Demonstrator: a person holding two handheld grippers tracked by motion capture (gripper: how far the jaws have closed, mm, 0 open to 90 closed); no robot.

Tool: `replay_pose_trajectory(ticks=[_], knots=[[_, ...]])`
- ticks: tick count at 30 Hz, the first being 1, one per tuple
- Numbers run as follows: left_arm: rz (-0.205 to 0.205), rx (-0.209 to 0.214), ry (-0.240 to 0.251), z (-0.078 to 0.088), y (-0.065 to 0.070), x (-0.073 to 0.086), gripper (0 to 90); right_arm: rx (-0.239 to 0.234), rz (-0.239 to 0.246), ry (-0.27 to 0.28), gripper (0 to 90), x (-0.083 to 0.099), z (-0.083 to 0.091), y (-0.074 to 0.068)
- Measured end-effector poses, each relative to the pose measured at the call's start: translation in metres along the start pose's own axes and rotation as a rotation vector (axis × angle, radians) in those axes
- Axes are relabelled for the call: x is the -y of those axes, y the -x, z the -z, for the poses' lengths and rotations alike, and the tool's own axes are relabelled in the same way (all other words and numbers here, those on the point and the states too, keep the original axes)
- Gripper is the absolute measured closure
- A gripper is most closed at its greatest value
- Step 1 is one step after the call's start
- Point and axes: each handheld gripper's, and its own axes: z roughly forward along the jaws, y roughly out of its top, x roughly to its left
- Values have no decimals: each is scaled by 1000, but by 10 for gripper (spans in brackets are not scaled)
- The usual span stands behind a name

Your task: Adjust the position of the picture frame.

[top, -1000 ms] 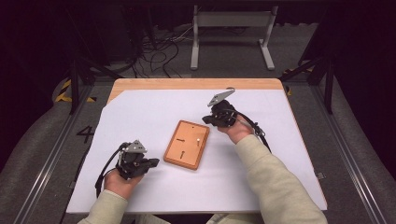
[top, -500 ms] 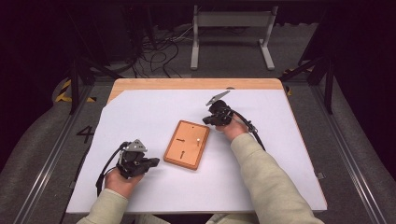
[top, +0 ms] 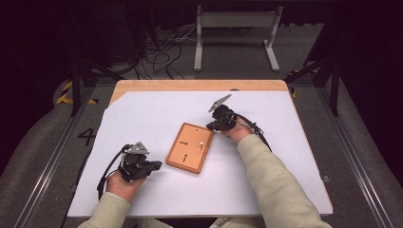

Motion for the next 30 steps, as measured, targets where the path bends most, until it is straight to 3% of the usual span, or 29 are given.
replay_pose_trajectory(ticks=[3, 8, 17, 20, 26, 30], knots=[[16, -6, 6, 2, -2, 1, 874, -22, 14, -22, 900, 2, 3, -6], [54, -14, 20, 8, -6, 4, 875, -48, -4, -55, 900, 8, 9, -17], [81, -23, 20, 15, -7, 7, 878, -71, 20, -66, 900, 27, 22, -46], [80, -11, 11, 16, -6, 8, 865, -62, 32, -76, 900, 31, 25, -54], [90, 2, -7, 18, -1, 10, 862, -14, 110, -89, 900, 41, 32, -73], [82, 17, -50, 17, 3, 12, 868, 27, 99, -54, 900, 46, 38, -73]])
